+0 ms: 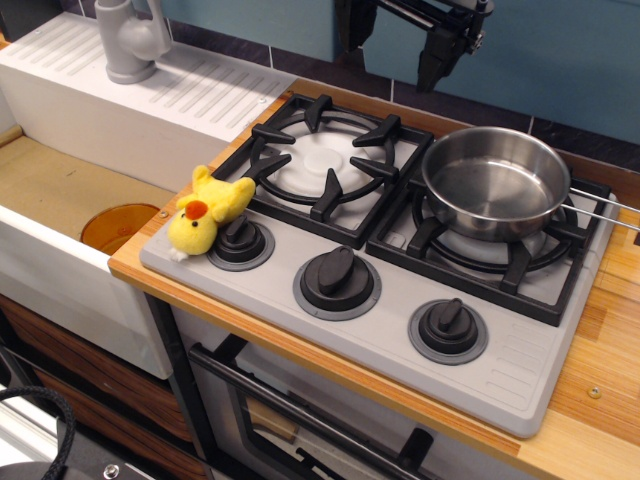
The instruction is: Put pan on stove and put stuffedduck in pan
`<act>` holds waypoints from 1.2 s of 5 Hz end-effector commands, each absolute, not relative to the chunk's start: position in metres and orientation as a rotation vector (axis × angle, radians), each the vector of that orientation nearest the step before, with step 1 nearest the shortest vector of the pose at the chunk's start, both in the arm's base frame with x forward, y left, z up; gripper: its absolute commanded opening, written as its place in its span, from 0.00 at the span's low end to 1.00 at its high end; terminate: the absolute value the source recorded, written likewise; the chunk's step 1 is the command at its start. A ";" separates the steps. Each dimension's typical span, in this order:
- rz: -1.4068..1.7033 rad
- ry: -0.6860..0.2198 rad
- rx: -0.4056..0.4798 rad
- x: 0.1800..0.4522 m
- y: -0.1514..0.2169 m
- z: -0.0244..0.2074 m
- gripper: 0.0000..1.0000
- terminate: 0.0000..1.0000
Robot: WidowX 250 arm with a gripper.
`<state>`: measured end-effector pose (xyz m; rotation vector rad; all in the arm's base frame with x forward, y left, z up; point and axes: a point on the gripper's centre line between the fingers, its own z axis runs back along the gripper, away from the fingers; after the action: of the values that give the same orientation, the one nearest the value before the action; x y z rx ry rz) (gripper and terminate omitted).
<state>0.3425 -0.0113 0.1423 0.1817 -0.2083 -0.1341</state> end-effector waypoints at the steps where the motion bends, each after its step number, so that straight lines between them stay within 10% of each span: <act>1: -0.134 -0.208 0.182 0.342 -0.011 0.142 1.00 0.00; 6: -0.103 -0.355 0.174 0.370 -0.026 0.093 1.00 0.00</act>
<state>0.3653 -0.0259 0.0828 0.1755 -0.3263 -0.1010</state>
